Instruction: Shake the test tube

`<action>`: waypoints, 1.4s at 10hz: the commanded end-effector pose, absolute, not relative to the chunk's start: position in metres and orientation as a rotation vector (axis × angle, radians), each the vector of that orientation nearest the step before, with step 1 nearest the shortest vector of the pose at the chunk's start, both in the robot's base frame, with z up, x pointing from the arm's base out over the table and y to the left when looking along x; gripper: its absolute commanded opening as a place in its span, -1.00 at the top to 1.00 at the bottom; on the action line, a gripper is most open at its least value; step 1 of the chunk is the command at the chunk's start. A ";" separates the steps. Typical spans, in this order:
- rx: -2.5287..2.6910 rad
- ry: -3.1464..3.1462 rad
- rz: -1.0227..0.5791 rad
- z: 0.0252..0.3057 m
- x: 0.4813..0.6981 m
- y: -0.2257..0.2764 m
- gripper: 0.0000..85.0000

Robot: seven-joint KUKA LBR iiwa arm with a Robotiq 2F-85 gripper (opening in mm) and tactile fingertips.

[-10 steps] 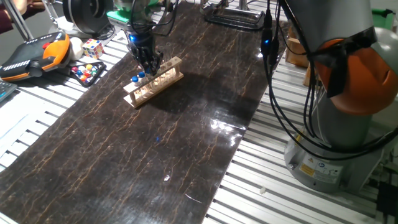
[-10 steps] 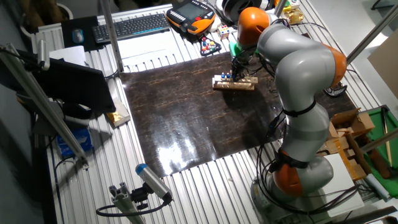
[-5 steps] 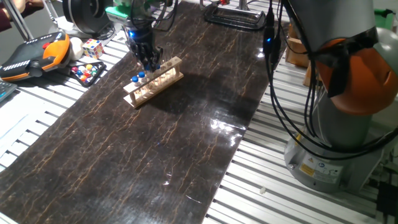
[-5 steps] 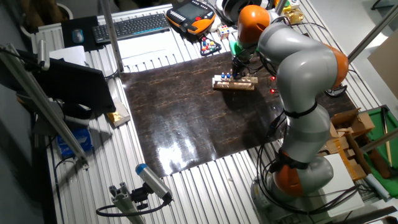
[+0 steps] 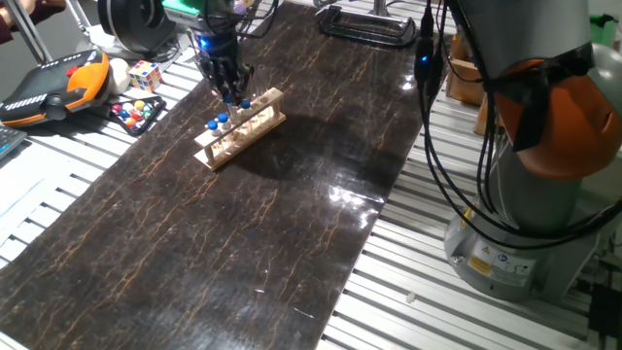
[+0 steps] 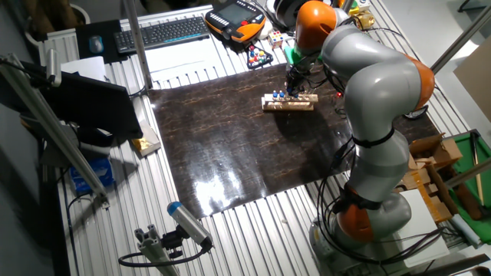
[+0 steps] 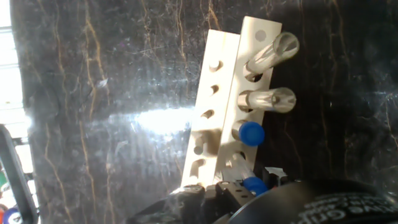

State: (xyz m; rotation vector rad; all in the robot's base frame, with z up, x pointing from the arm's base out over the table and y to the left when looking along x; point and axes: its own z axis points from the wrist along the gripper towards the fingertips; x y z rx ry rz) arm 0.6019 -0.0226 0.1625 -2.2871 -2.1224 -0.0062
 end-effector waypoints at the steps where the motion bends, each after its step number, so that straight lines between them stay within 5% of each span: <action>1: -2.286 -2.125 -0.008 0.166 0.603 -0.022 0.98; 14: -1.770 -2.510 -0.022 0.223 0.586 0.013 0.98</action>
